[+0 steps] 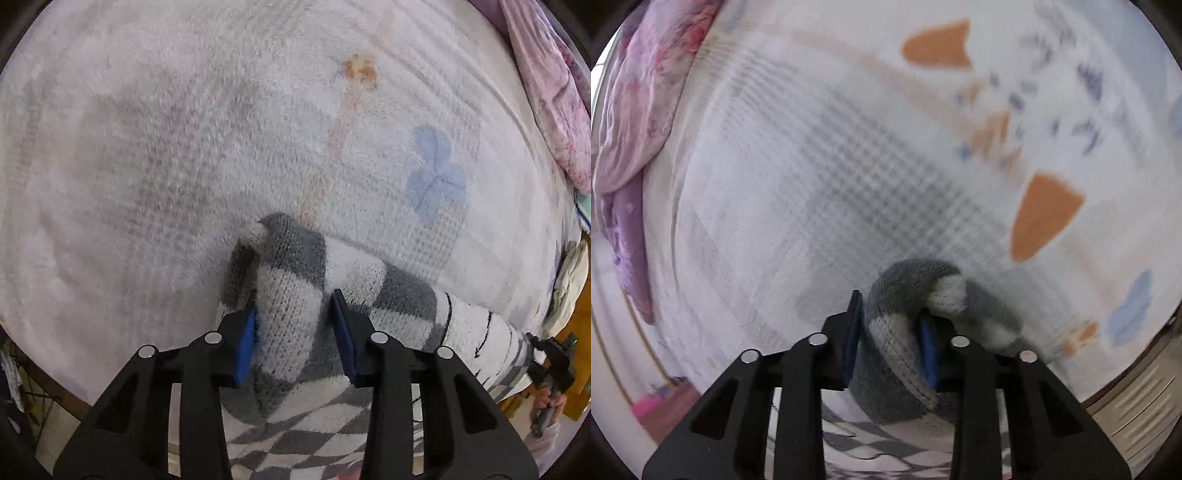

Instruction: Fold large clothes

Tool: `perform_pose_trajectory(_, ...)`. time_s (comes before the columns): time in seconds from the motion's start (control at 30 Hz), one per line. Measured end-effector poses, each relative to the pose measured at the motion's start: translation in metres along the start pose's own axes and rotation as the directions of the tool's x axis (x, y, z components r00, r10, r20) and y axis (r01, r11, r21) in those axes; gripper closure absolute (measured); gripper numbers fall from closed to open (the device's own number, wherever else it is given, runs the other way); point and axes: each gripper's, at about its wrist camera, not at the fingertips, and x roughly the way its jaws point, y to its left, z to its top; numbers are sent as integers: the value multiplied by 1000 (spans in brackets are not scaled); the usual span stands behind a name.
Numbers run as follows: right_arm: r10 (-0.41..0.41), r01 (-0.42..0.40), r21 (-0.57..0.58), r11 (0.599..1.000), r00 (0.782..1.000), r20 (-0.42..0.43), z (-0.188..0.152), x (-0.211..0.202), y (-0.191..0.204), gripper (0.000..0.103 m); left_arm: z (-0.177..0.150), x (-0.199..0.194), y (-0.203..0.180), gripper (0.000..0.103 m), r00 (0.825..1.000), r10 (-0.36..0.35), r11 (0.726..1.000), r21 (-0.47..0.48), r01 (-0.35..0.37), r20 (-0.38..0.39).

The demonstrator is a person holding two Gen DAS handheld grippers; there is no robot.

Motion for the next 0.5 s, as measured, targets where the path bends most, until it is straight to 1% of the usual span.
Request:
perform_pose_trajectory(0.07, 11, -11, 22, 1000, 1000, -4, 10, 1, 2, 81, 3, 2, -4, 67, 1000, 24, 1000, 8, -24, 1)
perform_pose_trajectory(0.13, 2, -2, -19, 1000, 1000, 8, 16, 0, 14, 82, 8, 2, -13, 74, 999, 32, 999, -32, -31, 21)
perform_pose_trajectory(0.17, -9, 10, -59, 998, 1000, 18, 15, -1, 22, 82, 13, -2, -17, 76, 999, 33, 998, -46, -32, 34)
perform_pose_trajectory(0.23, -7, 10, -105, 994, 999, 35, 21, -9, 34, 83, 16, -12, -28, 80, 996, 31, 998, -49, -27, 86)
perform_pose_trajectory(0.3, 35, -26, -136, 990, 997, 62, 24, -19, 45, 83, 20, -25, -40, 80, 991, 38, 999, -27, -35, 128)
perform_pose_trajectory(0.33, 44, -32, -156, 987, 996, 79, 25, -27, 49, 83, 25, -33, -47, 81, 989, 32, 999, -25, -29, 147)
perform_pose_trajectory(0.43, 80, -54, -193, 980, 989, 128, 40, -49, 76, 83, 40, -48, -56, 81, 985, -16, 999, -39, 23, 173)
perform_pose_trajectory(0.47, 91, -60, -207, 977, 986, 141, 45, -58, 85, 83, 44, -51, -58, 81, 982, -27, 999, -36, 35, 187)
perform_pose_trajectory(0.5, 105, -70, -211, 975, 981, 162, 50, -67, 93, 83, 53, -61, -70, 81, 976, -41, 999, -21, 47, 216)
